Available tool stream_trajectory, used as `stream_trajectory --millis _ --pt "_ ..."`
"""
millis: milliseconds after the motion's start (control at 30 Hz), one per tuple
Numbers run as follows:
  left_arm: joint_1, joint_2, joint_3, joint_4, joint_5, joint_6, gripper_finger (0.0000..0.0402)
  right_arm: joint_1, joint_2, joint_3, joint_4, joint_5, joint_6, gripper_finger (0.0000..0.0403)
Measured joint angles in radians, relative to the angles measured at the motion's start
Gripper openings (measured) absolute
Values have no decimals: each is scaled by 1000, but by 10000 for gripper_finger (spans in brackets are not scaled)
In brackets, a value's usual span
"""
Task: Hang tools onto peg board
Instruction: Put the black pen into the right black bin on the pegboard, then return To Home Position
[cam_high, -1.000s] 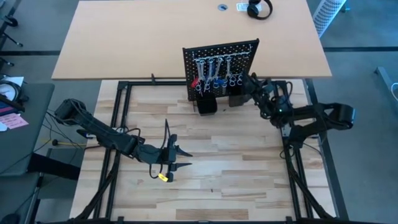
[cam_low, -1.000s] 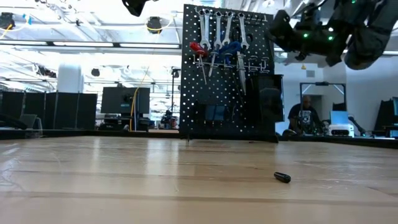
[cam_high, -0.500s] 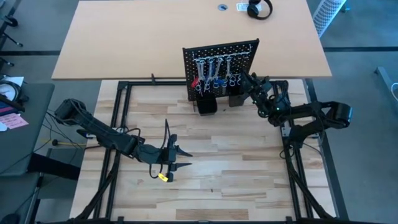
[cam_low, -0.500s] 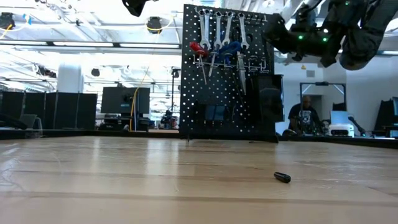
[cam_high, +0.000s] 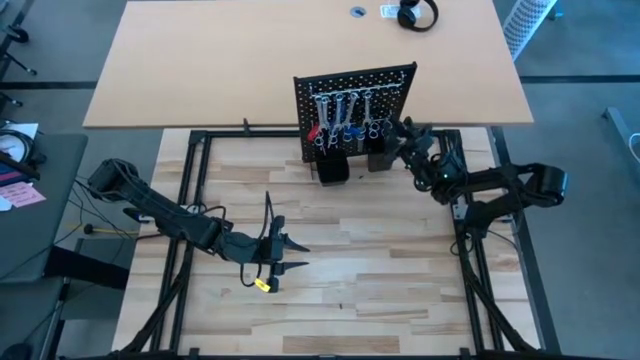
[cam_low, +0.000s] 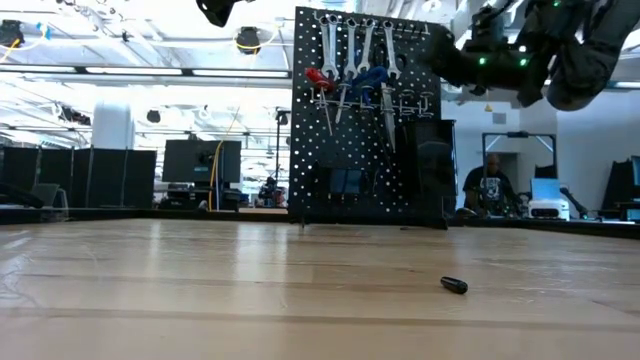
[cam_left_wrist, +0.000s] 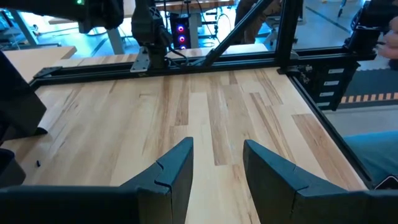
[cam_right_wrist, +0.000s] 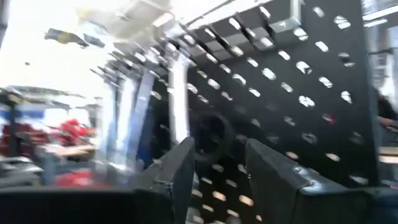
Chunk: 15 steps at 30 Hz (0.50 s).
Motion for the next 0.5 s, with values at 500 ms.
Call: stream_trajectory --millis 500 --pt "0 0 0 -4 0 -12 134 460 -428 64 -1114 -19 215 124"
